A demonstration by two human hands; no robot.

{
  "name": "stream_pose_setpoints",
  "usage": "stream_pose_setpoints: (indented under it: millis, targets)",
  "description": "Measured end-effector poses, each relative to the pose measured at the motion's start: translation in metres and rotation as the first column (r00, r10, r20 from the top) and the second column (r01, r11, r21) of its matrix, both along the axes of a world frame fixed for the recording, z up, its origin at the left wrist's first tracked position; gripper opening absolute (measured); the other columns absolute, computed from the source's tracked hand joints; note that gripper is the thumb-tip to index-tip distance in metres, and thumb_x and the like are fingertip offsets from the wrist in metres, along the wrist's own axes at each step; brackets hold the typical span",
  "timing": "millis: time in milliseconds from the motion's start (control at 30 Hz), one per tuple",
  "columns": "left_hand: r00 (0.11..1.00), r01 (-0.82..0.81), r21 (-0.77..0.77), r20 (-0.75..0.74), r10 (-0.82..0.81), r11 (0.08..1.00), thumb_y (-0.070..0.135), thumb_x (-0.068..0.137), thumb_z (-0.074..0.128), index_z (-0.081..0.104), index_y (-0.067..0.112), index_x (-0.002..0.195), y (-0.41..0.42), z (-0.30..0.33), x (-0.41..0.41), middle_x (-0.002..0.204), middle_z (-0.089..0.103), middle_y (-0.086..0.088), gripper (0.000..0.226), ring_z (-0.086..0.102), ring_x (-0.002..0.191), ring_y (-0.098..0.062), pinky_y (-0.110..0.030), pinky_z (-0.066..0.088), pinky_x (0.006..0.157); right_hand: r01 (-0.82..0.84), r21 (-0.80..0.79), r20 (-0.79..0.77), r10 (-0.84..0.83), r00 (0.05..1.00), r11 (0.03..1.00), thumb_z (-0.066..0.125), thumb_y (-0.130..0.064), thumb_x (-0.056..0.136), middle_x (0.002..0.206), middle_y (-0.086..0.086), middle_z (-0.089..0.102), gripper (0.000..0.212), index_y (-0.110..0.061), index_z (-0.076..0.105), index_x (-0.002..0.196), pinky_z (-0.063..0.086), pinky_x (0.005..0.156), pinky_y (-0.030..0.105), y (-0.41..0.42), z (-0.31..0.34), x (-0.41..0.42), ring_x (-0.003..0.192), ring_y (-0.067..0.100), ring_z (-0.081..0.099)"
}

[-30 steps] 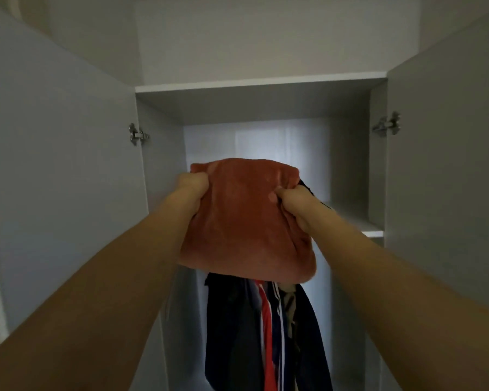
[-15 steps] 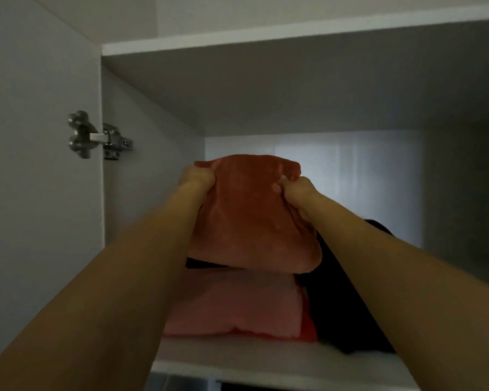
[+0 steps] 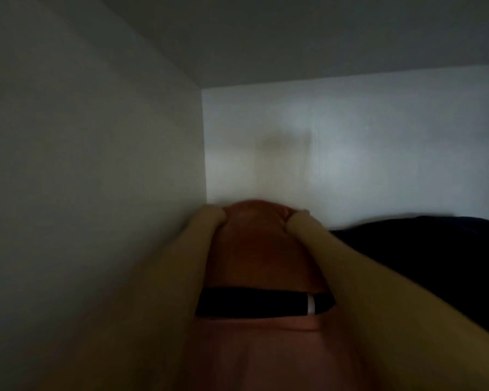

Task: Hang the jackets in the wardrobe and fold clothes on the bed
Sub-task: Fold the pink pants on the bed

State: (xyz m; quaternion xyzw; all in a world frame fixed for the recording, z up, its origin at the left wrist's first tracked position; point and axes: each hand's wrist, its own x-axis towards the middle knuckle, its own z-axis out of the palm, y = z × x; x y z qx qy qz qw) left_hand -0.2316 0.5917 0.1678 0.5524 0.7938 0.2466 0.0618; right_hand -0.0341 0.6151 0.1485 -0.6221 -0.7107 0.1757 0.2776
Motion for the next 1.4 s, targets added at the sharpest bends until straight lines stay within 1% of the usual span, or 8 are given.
stream_pose_setpoints:
  millis: [67, 200, 367, 533, 633, 867, 1100, 1400]
  targets:
    - [1.000, 0.015, -0.080, 0.022, -0.014, 0.997, 0.031, 0.106, 0.031, 0.032, 0.004, 0.148, 0.015, -0.030, -0.003, 0.157, 0.025, -0.016, 0.050, 0.028, 0.143, -0.030, -0.034, 0.022, 0.113, -0.010, -0.042, -0.099, 0.006, 0.995, 0.999, 0.045, -0.032, 0.100, 0.146, 0.018, 0.038, 0.054, -0.004, 0.033, 0.144, 0.035, 0.108, 0.040, 0.023, -0.035, -0.004, 0.131, 0.036, 0.041]
    - [0.998, 0.047, -0.035, 0.031, -0.046, 0.998, 0.030, 0.105, 0.035, 0.036, 0.004, 0.147, 0.027, -0.039, -0.012, 0.155, 0.029, -0.017, 0.049, 0.031, 0.141, -0.030, -0.033, 0.026, 0.111, -0.004, -0.031, 0.105, 0.007, 0.994, 1.000, 0.036, -0.054, 0.098, 0.149, 0.014, 0.031, 0.063, -0.019, 0.031, 0.150, 0.033, 0.110, 0.044, 0.038, -0.042, 0.000, 0.132, 0.035, 0.039]
    - [0.994, 0.059, -0.028, -0.093, -0.062, 0.998, 0.034, 0.105, 0.034, 0.036, 0.007, 0.147, 0.013, -0.034, -0.013, 0.155, 0.029, -0.015, 0.050, 0.031, 0.142, -0.030, -0.035, 0.026, 0.113, -0.083, -0.011, 0.222, 0.083, 0.972, 0.997, 0.023, -0.051, 0.101, 0.148, 0.020, 0.035, 0.060, -0.016, 0.028, 0.150, 0.034, 0.107, 0.041, 0.022, -0.029, 0.005, 0.131, 0.036, 0.041]
    - [0.972, -0.081, 0.177, -0.205, 0.118, 0.981, 0.024, 0.097, 0.038, 0.058, 0.004, 0.128, -0.025, 0.004, -0.008, 0.136, 0.053, -0.020, 0.042, 0.052, 0.123, -0.035, -0.040, 0.042, 0.103, 0.043, 0.265, 0.042, -0.056, 0.998, 0.963, 0.035, -0.042, 0.102, 0.128, 0.023, 0.053, 0.052, 0.002, 0.046, 0.127, 0.041, 0.090, 0.035, -0.019, 0.012, 0.018, 0.114, 0.036, 0.053]
    - [0.960, -0.125, 0.308, -0.202, 0.193, 0.943, 0.023, 0.089, 0.046, 0.053, 0.003, 0.120, -0.070, 0.018, 0.015, 0.124, 0.057, -0.018, 0.038, 0.057, 0.113, -0.036, -0.041, 0.046, 0.091, 0.002, 0.390, 0.068, -0.031, 0.997, 0.921, 0.039, -0.033, 0.101, 0.117, 0.022, 0.056, 0.037, 0.001, 0.048, 0.114, 0.043, 0.084, 0.036, -0.062, 0.028, 0.028, 0.104, 0.034, 0.056]
    - [0.901, 0.242, 0.321, -0.424, -0.090, 0.915, 0.016, 0.093, 0.043, 0.051, 0.003, 0.112, -0.199, 0.014, 0.063, 0.117, 0.057, -0.018, 0.024, 0.056, 0.103, -0.035, -0.043, 0.048, 0.089, -0.193, 0.556, 0.210, 0.088, 0.974, 0.808, 0.044, -0.028, 0.100, 0.138, 0.019, 0.047, 0.048, 0.001, 0.040, 0.138, 0.036, 0.104, 0.038, -0.178, 0.030, 0.062, 0.123, 0.033, 0.047]
    - [0.944, 0.118, 0.320, -0.331, -0.005, 0.940, 0.022, 0.099, 0.040, 0.051, 0.004, 0.122, -0.362, -0.014, 0.092, 0.127, 0.055, -0.019, 0.032, 0.054, 0.114, -0.035, -0.036, 0.042, 0.091, -0.328, 0.561, 0.220, 0.245, 0.944, 0.760, 0.040, -0.022, 0.102, 0.139, 0.018, 0.047, 0.043, -0.002, 0.041, 0.140, 0.035, 0.107, 0.038, -0.306, 0.006, 0.090, 0.124, 0.030, 0.047]
    - [0.913, 0.033, 0.190, -0.406, 0.048, 0.981, 0.032, 0.100, 0.039, 0.043, 0.006, 0.134, -0.564, -0.024, 0.111, 0.134, 0.051, -0.018, 0.043, 0.052, 0.117, -0.036, -0.039, 0.042, 0.093, -0.523, 0.514, 0.298, 0.431, 0.852, 0.680, 0.044, -0.019, 0.101, 0.149, 0.016, 0.036, 0.046, -0.002, 0.037, 0.144, 0.027, 0.114, 0.039, -0.468, -0.011, 0.075, 0.135, 0.032, 0.036]
